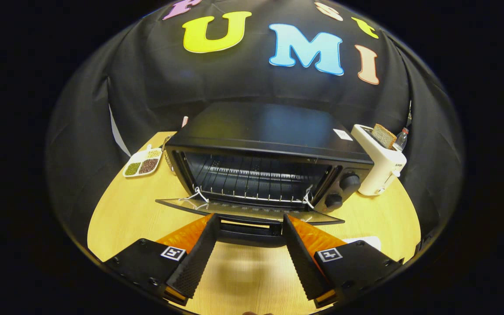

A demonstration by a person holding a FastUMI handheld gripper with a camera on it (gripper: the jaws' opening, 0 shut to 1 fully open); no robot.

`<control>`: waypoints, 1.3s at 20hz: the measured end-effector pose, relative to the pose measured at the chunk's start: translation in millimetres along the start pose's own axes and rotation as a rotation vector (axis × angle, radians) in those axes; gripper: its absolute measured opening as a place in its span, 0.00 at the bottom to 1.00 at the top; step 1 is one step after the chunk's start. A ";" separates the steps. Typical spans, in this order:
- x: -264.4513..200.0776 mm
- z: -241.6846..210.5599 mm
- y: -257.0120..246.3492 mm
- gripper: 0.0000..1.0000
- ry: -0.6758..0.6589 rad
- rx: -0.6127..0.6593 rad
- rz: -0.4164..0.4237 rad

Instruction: Open the toaster oven, put the food inside, and close the toaster oven door.

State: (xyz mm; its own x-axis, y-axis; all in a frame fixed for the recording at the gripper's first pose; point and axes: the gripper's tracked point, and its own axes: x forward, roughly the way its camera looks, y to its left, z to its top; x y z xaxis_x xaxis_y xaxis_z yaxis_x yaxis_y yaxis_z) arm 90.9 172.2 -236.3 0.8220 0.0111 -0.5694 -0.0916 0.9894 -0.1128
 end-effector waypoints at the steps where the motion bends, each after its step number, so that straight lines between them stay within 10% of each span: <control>1: 1.1 -5.6 1.0 0.93 0.011 -0.020 0.001; 9: 13.2 -78.5 -1.2 0.93 0.206 0.018 0.037; 26: -53.7 -85.0 -104.9 0.98 0.209 0.034 -0.013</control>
State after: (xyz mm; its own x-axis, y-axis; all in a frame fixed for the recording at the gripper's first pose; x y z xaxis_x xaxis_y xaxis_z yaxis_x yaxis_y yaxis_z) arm 8.6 55.5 -263.1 0.6883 -0.0286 -0.7249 -0.0597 0.9936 -0.0959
